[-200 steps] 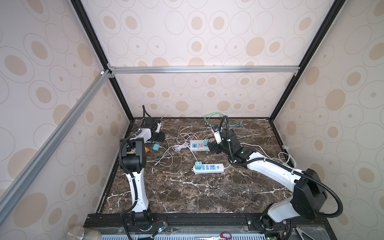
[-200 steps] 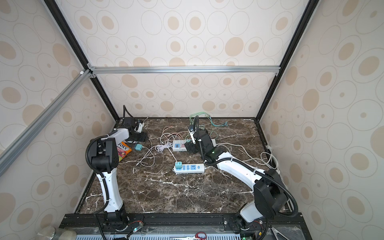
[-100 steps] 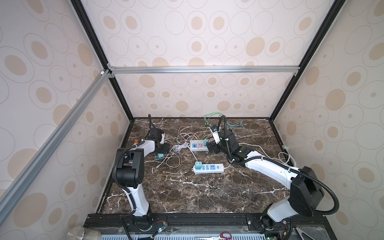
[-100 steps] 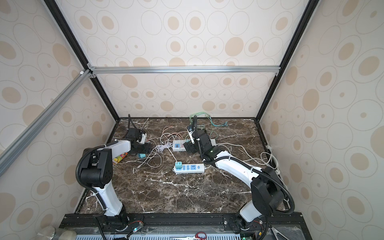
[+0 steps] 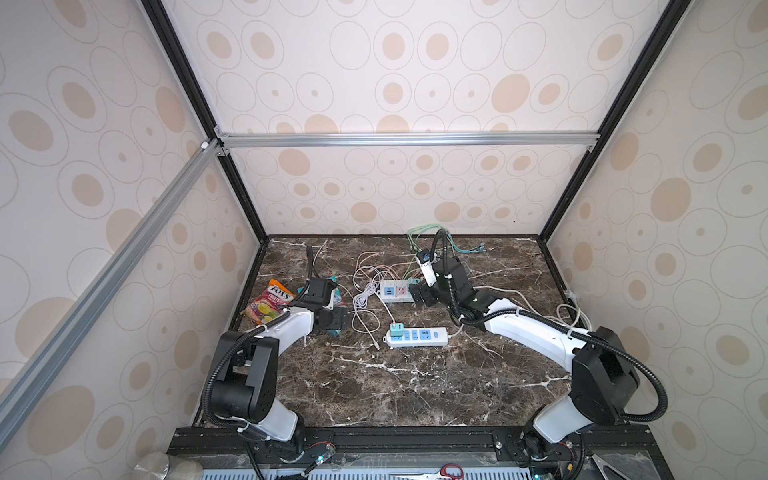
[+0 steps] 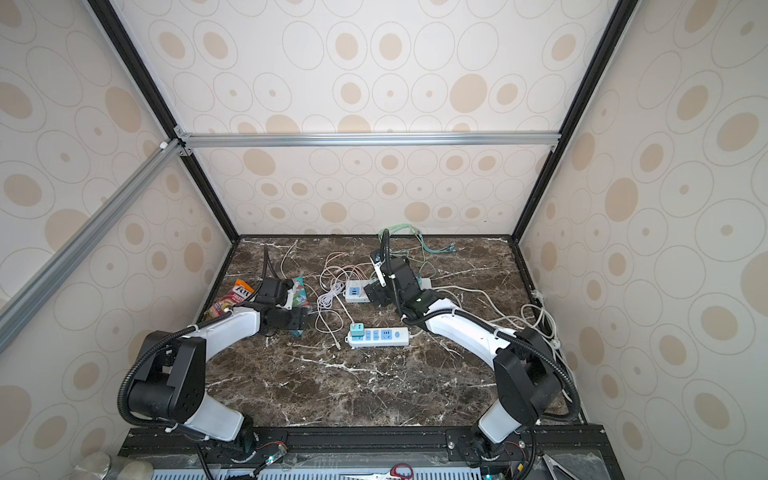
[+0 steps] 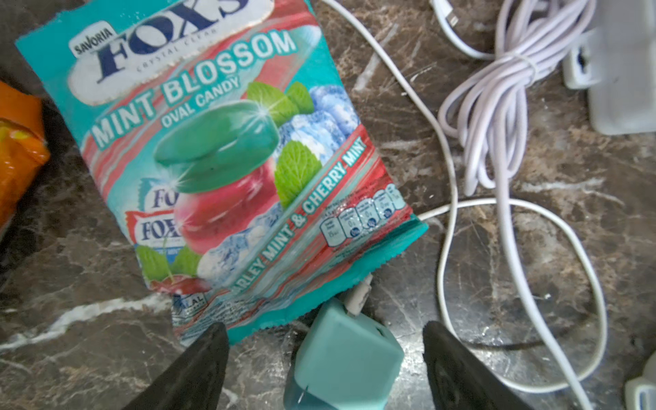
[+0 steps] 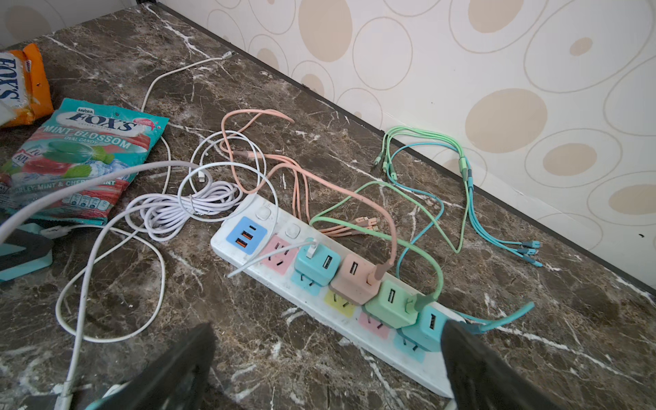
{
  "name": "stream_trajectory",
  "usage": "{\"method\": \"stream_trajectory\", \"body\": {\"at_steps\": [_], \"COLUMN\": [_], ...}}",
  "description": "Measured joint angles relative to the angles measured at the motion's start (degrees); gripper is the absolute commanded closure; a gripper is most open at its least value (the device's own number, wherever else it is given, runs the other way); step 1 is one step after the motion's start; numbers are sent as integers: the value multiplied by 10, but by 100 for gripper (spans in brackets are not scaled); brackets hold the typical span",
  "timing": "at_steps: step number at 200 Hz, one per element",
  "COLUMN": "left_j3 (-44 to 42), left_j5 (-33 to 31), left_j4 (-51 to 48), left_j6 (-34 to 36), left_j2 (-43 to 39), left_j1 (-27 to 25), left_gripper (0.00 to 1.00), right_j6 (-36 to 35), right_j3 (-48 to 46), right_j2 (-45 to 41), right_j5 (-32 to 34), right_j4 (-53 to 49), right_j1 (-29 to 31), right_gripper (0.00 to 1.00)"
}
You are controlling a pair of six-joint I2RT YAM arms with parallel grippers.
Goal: Insert the plug
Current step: 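Lower and grasp the loose teal charger by the candy bags with the left gripper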
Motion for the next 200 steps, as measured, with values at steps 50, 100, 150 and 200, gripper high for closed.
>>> {"method": "stream_trajectory", "body": {"at_steps": [50, 100, 150, 200], "left_j3": [-16, -16, -12, -7], "left_j5": [17, 33, 19, 1], "left_j4": [-25, -41, -79, -81], "left_j6": [-8, -8, -7, -6], "left_j2": [-16, -14, 7, 17], "left_j1": [-24, -40, -59, -59], "left_gripper": [19, 24, 33, 40], "right_j6": [1, 2, 2, 2], "right_j3": [1, 1, 1, 1], "right_j2": [1, 1, 1, 2], "right_j5": [0, 0, 0, 0], "right_j4": [-2, -4, -6, -7], "right_j1": [0, 0, 0, 0], "right_gripper": [0, 0, 0, 0]}}
